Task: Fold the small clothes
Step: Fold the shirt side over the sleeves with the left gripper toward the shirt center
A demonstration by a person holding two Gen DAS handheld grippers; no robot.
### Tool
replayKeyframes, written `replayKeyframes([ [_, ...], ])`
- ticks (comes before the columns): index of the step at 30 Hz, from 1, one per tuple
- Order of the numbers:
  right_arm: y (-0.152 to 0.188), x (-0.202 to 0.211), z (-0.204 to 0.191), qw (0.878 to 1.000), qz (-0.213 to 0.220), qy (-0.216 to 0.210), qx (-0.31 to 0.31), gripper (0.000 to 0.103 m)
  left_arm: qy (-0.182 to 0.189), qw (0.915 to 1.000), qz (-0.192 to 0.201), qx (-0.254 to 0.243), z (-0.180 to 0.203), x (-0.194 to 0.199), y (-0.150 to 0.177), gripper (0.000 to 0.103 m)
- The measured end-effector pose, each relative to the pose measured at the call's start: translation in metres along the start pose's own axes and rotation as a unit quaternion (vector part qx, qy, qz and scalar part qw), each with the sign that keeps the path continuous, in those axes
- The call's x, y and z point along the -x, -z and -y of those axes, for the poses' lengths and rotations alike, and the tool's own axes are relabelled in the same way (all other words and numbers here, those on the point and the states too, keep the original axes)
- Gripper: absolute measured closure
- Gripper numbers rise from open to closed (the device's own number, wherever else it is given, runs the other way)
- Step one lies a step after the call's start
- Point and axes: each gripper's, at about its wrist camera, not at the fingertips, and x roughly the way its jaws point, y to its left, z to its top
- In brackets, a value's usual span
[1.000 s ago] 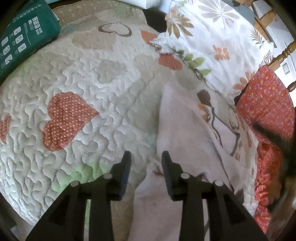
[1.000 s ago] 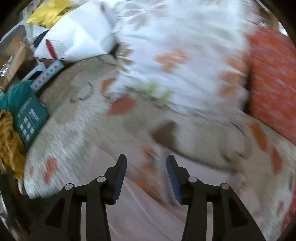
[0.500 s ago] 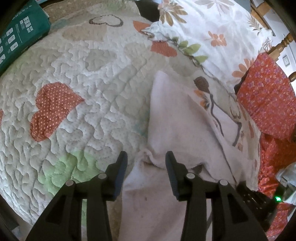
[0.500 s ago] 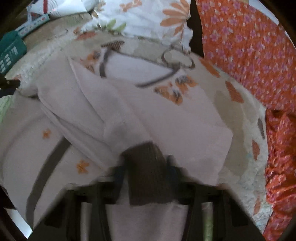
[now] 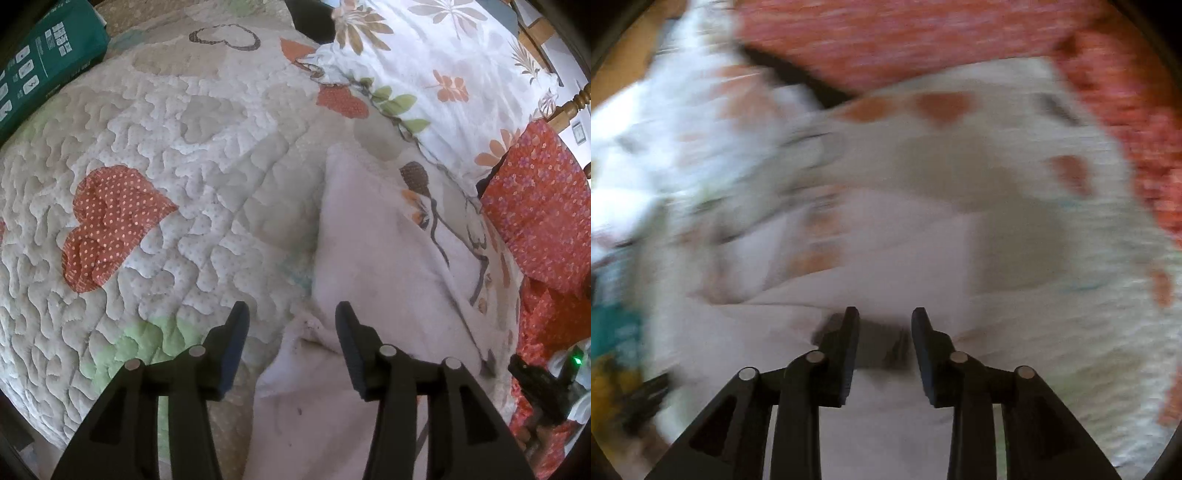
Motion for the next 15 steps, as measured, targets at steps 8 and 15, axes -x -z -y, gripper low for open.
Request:
replayKeyframes([
  [8, 0.034, 0.013, -0.079, 0.982, -0.006, -0.119, 0.149, 0.07, -0.007, 0.9997, 0.0, -0.025, 0.019, -0.007, 0.004, 0.054],
  [15, 0.066, -0.055, -0.145, 0.967, -0.05, -0.081, 0.237, 0.072, -0.027, 0.9983, 0.005, -0.052, 0.03, -0.012, 0.009, 0.053],
])
